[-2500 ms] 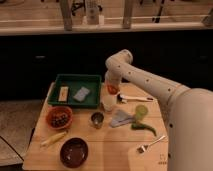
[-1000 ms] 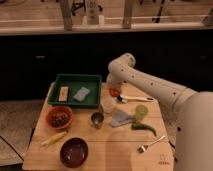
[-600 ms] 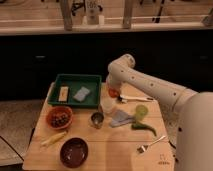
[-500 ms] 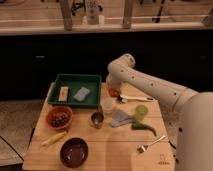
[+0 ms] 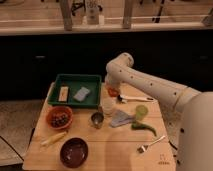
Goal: Place apple in paper cup
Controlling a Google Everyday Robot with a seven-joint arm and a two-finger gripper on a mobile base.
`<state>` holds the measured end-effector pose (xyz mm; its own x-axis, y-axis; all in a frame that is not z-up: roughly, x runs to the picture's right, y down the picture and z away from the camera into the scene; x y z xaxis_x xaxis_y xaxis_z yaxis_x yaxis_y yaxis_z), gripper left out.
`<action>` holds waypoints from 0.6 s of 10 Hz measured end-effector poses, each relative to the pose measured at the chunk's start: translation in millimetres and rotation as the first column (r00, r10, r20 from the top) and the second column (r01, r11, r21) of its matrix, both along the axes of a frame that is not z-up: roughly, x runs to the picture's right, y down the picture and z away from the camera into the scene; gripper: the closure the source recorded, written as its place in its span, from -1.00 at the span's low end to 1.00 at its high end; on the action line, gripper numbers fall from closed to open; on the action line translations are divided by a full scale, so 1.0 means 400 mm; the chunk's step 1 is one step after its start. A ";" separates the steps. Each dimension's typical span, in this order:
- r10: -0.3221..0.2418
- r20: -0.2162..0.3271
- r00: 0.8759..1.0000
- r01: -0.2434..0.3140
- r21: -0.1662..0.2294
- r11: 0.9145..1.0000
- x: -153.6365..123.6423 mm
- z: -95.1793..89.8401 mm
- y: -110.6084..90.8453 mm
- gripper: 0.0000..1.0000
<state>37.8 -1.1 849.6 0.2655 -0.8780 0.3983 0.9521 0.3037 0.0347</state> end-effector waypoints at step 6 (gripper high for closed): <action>0.001 0.017 1.000 0.000 -0.010 1.000 -0.030 -0.051 0.019 0.94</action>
